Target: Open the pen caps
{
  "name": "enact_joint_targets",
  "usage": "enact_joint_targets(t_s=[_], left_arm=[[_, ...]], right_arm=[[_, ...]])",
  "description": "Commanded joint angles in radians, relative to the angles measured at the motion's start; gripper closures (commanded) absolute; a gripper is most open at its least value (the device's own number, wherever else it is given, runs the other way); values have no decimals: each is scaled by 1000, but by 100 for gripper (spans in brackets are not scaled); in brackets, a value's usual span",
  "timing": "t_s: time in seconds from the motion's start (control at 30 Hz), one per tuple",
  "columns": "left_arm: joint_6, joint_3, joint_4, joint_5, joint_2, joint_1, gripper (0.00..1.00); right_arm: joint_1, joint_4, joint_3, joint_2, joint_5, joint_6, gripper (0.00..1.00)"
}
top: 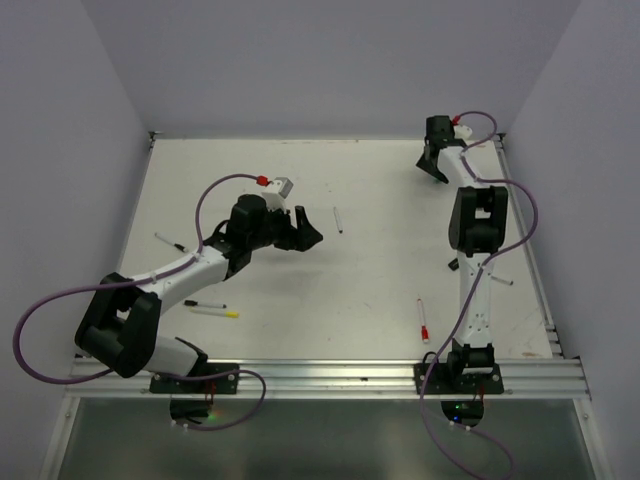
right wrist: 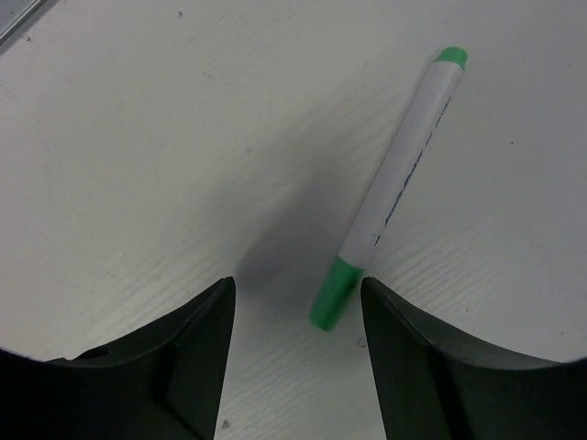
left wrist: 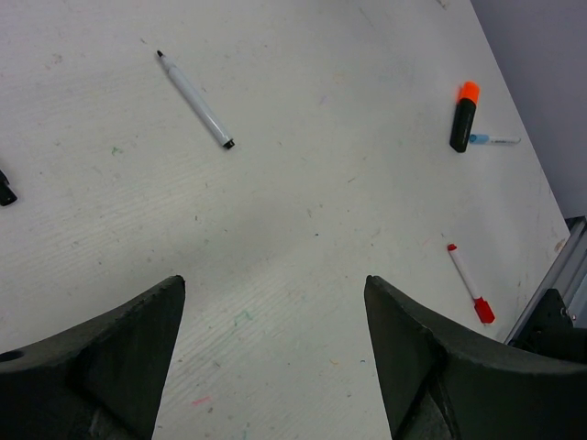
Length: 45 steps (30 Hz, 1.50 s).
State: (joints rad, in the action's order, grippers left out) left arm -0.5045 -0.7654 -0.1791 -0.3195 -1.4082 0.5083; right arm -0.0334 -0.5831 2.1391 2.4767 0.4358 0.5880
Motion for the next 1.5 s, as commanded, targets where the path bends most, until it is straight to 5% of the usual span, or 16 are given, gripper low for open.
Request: enact_joint_targets(t_s=[0.0, 0.43, 0.57, 0.83, 1.2, 1.47], left_arm=[[15, 8, -51, -18, 0, 1, 18], [12, 0, -43, -23, 11, 1, 18], [11, -5, -34, -20, 23, 1, 18], [-31, -20, -33, -32, 29, 1, 18], [-164, -103, -60, -102, 2, -11, 19], [-210, -140, -55, -102, -14, -50, 16]], right_arm=[[10, -17, 54, 24, 31, 19, 40], [24, -55, -2, 13, -9, 39, 71], [26, -61, -8, 11, -46, 26, 100], [-9, 77, -200, -162, -83, -40, 100], [-229, 247, -744, -715, -298, -116, 100], [-309, 443, -1149, -1022, -740, -190, 100]])
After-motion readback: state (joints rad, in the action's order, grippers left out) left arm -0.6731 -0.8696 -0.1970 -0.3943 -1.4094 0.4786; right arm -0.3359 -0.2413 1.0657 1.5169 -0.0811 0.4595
